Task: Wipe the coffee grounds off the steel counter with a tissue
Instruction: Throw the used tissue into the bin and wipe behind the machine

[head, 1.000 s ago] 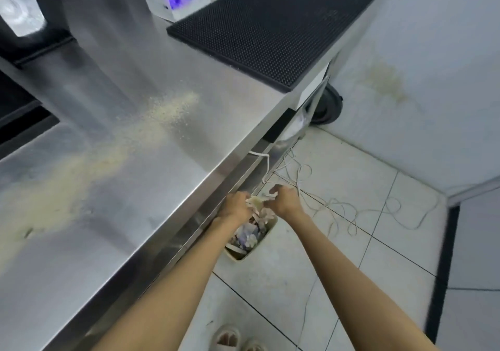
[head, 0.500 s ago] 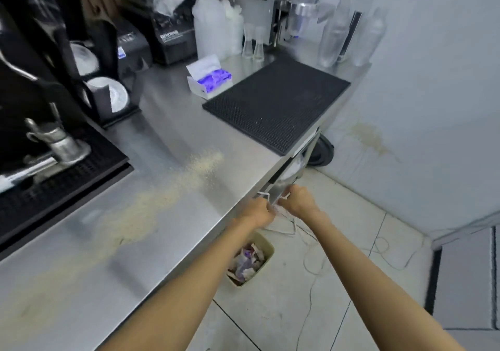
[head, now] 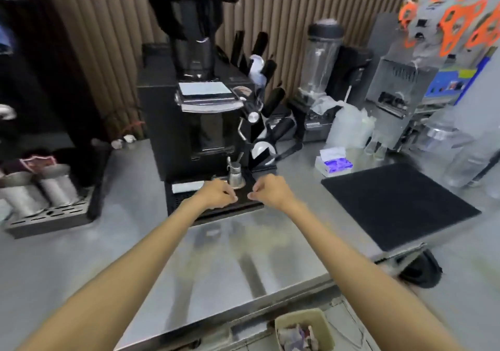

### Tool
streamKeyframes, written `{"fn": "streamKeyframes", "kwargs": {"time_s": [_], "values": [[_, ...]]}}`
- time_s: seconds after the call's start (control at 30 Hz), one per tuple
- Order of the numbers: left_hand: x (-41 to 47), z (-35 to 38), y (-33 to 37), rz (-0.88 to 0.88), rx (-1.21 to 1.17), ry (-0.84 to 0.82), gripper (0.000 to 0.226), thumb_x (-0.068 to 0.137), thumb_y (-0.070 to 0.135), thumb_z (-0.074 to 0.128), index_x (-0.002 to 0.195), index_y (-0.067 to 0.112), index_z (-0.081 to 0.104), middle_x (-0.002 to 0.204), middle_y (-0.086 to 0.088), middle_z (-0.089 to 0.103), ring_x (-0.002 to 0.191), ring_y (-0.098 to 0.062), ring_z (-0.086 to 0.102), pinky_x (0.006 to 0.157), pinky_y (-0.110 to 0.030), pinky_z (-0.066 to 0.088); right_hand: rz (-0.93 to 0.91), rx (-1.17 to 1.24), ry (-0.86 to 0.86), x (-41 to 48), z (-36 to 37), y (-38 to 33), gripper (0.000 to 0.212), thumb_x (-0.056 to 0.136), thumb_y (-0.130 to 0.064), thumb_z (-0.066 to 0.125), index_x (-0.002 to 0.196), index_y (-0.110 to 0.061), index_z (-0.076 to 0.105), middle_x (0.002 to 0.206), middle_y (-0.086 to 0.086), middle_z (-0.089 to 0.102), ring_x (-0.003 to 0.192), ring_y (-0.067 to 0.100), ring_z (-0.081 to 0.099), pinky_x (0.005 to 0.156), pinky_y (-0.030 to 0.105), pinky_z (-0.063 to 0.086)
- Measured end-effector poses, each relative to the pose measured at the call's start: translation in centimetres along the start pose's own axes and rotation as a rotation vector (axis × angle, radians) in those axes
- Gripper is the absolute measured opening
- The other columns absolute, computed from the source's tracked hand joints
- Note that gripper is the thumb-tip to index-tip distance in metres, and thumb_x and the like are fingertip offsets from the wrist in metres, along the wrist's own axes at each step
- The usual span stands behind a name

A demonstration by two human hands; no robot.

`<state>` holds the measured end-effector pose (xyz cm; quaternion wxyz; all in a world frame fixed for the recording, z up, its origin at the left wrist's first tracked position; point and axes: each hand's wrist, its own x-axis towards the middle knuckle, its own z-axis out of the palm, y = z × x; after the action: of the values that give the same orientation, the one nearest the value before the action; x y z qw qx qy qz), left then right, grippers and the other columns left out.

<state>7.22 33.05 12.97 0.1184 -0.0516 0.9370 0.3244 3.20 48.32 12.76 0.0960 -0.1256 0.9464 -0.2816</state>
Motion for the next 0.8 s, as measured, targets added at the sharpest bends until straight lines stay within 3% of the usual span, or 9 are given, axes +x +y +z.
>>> {"fn": "streamKeyframes", "kwargs": {"time_s": [0.03,0.1,0.2,0.27,0.37,0.47,0.63,0.8], "values": [[-0.4,-1.6,-2.0,-0.060,-0.013,0.034,0.013,0.086,0.025,0.059,0.091,0.018,0.069,0.082,-0.009,0.066,0.083,-0.021,0.062,0.050,-0.015,0.043,-0.035,0.026,-0.041,0.8,1.4,-2.0,0.026,0.078,-0.027,0.069,0.092,-0.006,0.069,0.104,0.015,0.069,0.104,0.028,0.060,0.086,0.032,0.048],[-1.1,-4.5,-5.9,-0.144,-0.032,0.099,0.011,0.086,0.023,0.059,0.089,0.017,0.068,0.088,-0.011,0.068,0.085,-0.021,0.062,0.055,-0.020,0.047,-0.108,0.072,-0.131,2.1,4.3,-5.9,0.026,0.077,-0.028,0.070,0.093,-0.008,0.070,0.105,0.011,0.070,0.104,0.023,0.061,0.080,0.027,0.045],[-2.0,-8.2,-10.8,-0.251,0.017,0.191,0.021,0.087,0.017,0.056,0.103,0.010,0.068,0.118,-0.008,0.065,0.111,-0.024,0.058,0.093,-0.029,0.045,-0.185,0.087,-0.222,4.1,8.5,-10.8,0.032,0.077,-0.031,0.070,0.101,-0.009,0.067,0.112,0.010,0.066,0.107,0.024,0.059,0.079,0.025,0.043],[-1.9,-10.3,-13.7,-0.329,0.051,0.248,0.024,0.087,0.019,0.055,0.105,0.011,0.066,0.122,-0.005,0.063,0.117,-0.023,0.054,0.100,-0.028,0.040,-0.224,0.098,-0.270,5.8,10.9,-13.5,0.030,0.079,-0.024,0.068,0.101,-0.005,0.066,0.110,0.014,0.067,0.104,0.027,0.060,0.084,0.029,0.047],[-0.4,-13.1,-17.3,-0.404,0.037,0.345,0.027,0.084,0.020,0.053,0.106,0.013,0.067,0.120,-0.010,0.063,0.115,-0.028,0.053,0.099,-0.035,0.046,-0.231,0.117,-0.292,9.2,13.8,-16.9,0.028,0.077,-0.020,0.066,0.102,-0.005,0.065,0.111,0.016,0.065,0.097,0.028,0.062,0.082,0.033,0.052],[2.0,-15.5,-19.8,-0.444,0.053,0.458,0.030,0.082,0.020,0.053,0.110,0.016,0.063,0.121,-0.012,0.059,0.110,-0.033,0.057,0.093,-0.039,0.050,-0.220,0.140,-0.308,13.1,16.1,-19.6,0.028,0.080,-0.020,0.063,0.104,-0.007,0.062,0.117,0.015,0.060,0.090,0.024,0.057,0.071,0.029,0.045],[8.6,-18.2,-23.8,-0.409,0.163,0.428,0.036,0.088,0.019,0.049,0.122,0.012,0.051,0.125,-0.016,0.054,0.111,-0.035,0.055,0.089,-0.041,0.047,-0.181,0.095,-0.326,20.7,19.4,-23.3,0.034,0.084,-0.017,0.061,0.114,-0.001,0.056,0.123,0.017,0.056,0.112,0.030,0.054,0.093,0.035,0.046],[16.2,-20.1,-27.7,-0.422,0.199,0.353,0.037,0.088,0.019,0.050,0.124,0.011,0.046,0.127,-0.015,0.052,0.114,-0.033,0.054,0.088,-0.041,0.048,-0.109,0.043,-0.237,29.1,22.2,-26.1,0.040,0.084,-0.017,0.061,0.119,0.000,0.052,0.128,0.021,0.051,0.113,0.035,0.054,0.093,0.039,0.050]]}}
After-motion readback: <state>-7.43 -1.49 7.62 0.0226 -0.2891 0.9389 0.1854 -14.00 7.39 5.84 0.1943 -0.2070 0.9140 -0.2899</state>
